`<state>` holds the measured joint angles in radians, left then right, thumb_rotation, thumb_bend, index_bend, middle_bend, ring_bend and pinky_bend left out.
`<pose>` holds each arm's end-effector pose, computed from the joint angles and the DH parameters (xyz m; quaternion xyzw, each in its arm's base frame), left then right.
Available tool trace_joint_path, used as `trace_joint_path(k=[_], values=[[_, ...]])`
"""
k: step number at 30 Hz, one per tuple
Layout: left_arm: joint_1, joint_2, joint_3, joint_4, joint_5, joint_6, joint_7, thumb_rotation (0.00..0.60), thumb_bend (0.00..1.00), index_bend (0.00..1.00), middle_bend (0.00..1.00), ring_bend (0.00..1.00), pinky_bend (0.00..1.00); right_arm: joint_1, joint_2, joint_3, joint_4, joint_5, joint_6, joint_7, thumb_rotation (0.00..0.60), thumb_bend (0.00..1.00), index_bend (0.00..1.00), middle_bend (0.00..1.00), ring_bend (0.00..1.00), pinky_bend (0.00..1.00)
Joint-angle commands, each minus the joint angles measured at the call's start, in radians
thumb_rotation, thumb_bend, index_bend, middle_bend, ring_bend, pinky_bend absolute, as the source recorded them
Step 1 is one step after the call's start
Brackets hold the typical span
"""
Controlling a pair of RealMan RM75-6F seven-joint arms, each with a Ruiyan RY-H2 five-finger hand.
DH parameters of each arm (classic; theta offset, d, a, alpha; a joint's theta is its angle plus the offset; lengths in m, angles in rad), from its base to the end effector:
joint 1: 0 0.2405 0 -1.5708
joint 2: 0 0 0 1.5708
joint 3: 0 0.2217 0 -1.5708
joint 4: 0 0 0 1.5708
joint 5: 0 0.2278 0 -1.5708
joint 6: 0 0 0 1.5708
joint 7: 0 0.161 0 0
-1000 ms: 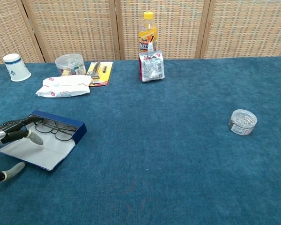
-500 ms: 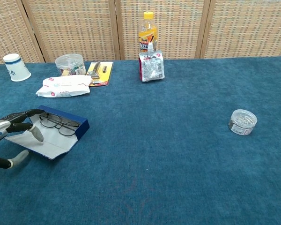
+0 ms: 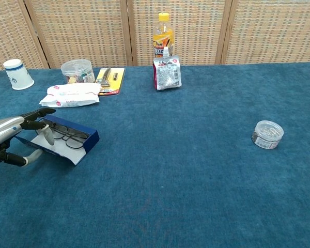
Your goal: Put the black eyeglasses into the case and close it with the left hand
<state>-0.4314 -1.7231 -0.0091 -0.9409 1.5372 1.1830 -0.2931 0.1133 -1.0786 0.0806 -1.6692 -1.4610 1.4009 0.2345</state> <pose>-0.2607 0.2863 -0.0459 -0.6815 -0.4383 -0.4154 0.4133 -0.2809 -0.2109 0.1284 0.5443 -0.4754 0.4472 0.5269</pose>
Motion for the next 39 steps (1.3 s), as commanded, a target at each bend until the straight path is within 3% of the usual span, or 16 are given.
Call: trace_joint_path(k=[1,8,11,18,23,29,39], values=[[-0.007,0.004,-0.005,-0.014,-0.011,-0.014,0.013,0.600,0.49,0.50,0.00,0.00,0.00,0.000,0.001,0.000,-0.001,0.001,-0.001,0.001,0.600,0.00,0.00,0.00,0.00,0.00],[0.010,0.013,0.008,-0.029,-0.001,0.017,0.022,0.600,0.51,0.74,0.00,0.00,0.00,0.001,0.002,0.000,0.000,0.000,-0.003,0.009,0.600,0.00,0.00,0.00,0.00,0.00],[0.027,0.028,0.020,-0.042,0.007,0.040,0.023,0.600,0.51,0.78,0.00,0.00,0.00,0.000,0.002,0.000,0.001,-0.001,-0.002,0.009,0.600,0.00,0.00,0.00,0.00,0.00],[0.083,0.129,0.074,-0.148,0.032,0.094,0.089,0.600,0.51,0.79,0.00,0.00,0.00,0.000,0.001,-0.001,-0.001,-0.002,0.001,0.006,0.600,0.00,0.00,0.00,0.00,0.00],[0.129,0.251,0.118,-0.302,0.017,0.093,0.210,0.600,0.51,0.80,0.00,0.00,0.00,0.000,0.002,0.000,-0.005,0.000,0.000,0.009,0.600,0.00,0.00,0.00,0.00,0.00],[0.156,0.336,0.133,-0.432,-0.007,0.085,0.291,0.600,0.51,0.80,0.00,0.00,0.00,-0.003,0.002,0.000,-0.005,-0.002,0.004,0.013,0.600,0.00,0.00,0.00,0.00,0.00],[0.110,0.352,0.083,-0.519,-0.069,-0.016,0.344,0.600,0.52,0.80,0.00,0.00,0.00,-0.001,0.002,-0.001,-0.002,-0.002,0.001,0.015,0.600,0.00,0.00,0.00,0.00,0.00]])
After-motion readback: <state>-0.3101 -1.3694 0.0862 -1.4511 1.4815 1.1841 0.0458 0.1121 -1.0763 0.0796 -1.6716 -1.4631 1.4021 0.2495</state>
